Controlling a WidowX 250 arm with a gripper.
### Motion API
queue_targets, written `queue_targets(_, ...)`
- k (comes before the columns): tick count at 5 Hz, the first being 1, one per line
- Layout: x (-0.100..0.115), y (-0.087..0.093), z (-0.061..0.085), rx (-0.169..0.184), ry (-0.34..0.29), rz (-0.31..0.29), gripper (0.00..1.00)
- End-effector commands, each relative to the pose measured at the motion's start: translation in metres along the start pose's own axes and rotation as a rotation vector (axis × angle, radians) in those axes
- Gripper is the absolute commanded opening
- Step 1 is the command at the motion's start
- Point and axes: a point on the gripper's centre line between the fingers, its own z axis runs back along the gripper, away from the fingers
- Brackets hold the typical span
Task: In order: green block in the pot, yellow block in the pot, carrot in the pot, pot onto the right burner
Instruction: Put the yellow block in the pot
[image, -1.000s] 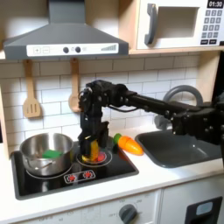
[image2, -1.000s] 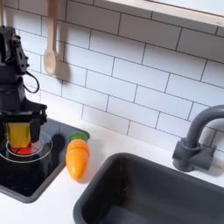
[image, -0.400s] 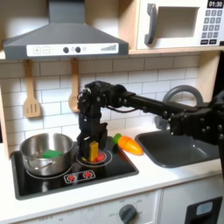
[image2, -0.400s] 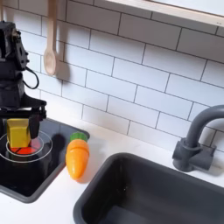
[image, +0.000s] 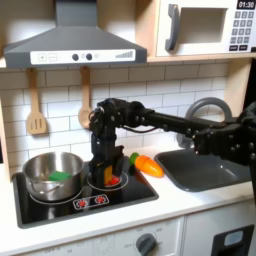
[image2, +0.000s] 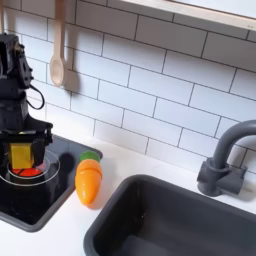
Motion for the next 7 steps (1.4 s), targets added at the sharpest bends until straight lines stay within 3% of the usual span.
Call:
queue_targets(1,0.000,0.000,-0.001,-0.008,0.002,0.001,1.00)
queue_targets(4,0.010,-0.001,0.016,-0.028,-0.035,0.014,1.00)
queue_targets(5,0.010,0.008,0.017,-0.030,-0.036,0.040,0.00)
queue_targets(7,0.007,-0.001,0.022,-0.041,-0.041,0.020,0.00)
